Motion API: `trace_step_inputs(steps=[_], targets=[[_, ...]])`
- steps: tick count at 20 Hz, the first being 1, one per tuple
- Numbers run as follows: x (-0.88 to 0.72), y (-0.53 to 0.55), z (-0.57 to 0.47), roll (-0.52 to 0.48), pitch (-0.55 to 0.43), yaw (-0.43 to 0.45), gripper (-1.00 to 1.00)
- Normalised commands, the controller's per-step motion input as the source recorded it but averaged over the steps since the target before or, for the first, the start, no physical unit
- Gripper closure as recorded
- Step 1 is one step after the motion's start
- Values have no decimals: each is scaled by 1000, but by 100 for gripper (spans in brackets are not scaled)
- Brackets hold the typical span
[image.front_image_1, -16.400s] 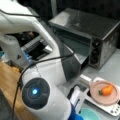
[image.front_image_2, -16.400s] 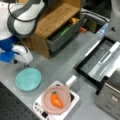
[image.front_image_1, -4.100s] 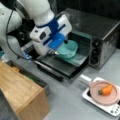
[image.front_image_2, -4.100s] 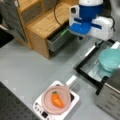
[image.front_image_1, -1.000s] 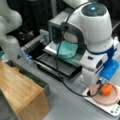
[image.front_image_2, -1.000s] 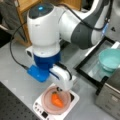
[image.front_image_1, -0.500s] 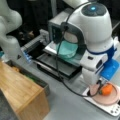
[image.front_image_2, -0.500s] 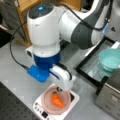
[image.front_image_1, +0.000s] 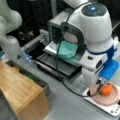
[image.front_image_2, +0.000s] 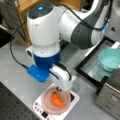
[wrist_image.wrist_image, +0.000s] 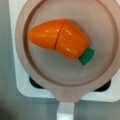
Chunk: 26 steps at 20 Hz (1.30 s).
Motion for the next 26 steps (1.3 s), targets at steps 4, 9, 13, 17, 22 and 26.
trace_step_inputs(steps=[4, 9, 13, 17, 22, 26], targets=[[492, 24, 264, -168, 406, -899, -100], [627, -92, 420, -203, 420, -823, -100], [617, -118, 445, -181, 437, -674, -100], [591, -43, 318, -206, 476, -540, -100], [542, 18, 227, -213, 460, -387, -100], [578, 24, 247, -157, 401, -309, -100]])
